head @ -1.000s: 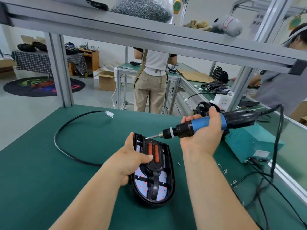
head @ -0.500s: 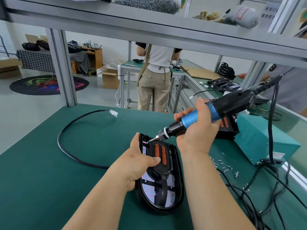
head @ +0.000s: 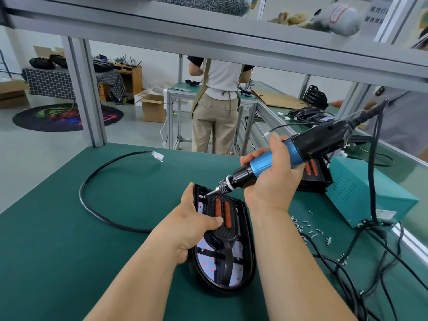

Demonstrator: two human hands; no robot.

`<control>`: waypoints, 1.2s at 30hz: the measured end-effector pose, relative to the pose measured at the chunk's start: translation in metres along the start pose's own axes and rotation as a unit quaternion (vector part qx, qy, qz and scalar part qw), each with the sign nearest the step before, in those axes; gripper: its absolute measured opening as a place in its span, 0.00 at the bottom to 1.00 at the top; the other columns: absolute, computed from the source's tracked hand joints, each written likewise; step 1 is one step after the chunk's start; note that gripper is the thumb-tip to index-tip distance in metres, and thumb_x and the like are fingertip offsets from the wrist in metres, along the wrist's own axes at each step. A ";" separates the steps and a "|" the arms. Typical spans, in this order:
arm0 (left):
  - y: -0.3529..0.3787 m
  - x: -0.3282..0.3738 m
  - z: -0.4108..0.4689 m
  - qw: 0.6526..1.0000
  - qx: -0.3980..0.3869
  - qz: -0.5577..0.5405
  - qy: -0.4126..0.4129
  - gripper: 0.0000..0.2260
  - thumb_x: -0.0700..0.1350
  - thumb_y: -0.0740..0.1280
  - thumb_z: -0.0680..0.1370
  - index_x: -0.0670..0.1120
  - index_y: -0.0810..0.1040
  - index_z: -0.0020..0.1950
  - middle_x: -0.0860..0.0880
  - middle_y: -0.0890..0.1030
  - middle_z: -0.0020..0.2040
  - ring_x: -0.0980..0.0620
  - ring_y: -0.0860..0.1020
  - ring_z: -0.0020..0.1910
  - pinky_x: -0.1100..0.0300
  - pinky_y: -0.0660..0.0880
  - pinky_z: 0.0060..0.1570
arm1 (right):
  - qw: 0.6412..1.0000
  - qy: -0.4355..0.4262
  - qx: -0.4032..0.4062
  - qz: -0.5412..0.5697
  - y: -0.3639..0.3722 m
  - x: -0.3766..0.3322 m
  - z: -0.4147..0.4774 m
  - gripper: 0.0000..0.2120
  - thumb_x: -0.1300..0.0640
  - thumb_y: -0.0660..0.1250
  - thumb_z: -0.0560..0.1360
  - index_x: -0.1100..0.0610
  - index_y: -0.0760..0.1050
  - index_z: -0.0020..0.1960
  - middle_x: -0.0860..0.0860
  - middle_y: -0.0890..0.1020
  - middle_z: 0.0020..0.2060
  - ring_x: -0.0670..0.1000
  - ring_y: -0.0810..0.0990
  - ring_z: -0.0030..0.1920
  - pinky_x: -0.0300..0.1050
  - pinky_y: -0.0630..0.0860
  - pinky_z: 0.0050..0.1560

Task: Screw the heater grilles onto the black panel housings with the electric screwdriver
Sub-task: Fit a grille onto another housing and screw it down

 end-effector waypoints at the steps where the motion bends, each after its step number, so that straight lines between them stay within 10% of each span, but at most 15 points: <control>1: 0.000 0.000 0.000 1.000 0.001 0.001 0.000 0.47 0.36 0.73 0.74 0.64 0.48 0.79 0.47 0.77 0.67 0.40 0.78 0.61 0.40 0.72 0.65 | 1.000 0.001 -0.001 0.000 0.001 0.000 0.000 0.13 0.57 0.71 0.69 0.56 0.71 0.50 0.54 0.72 0.31 0.53 0.72 0.28 0.47 0.76 0.33; 36: 0.000 0.002 -0.001 1.000 0.004 0.006 0.008 0.48 0.36 0.74 0.73 0.61 0.47 0.80 0.48 0.76 0.69 0.41 0.76 0.65 0.42 0.70 0.68 | 0.999 -0.029 -0.031 -0.015 0.013 -0.001 -0.008 0.14 0.57 0.72 0.69 0.56 0.71 0.51 0.52 0.73 0.30 0.50 0.75 0.28 0.48 0.76 0.34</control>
Point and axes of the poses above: each hand's wrist, its own z-axis towards the middle knuckle, its own y-axis out of the palm, x = y × z, the point moved 9 cm from there along z, towards the middle knuckle
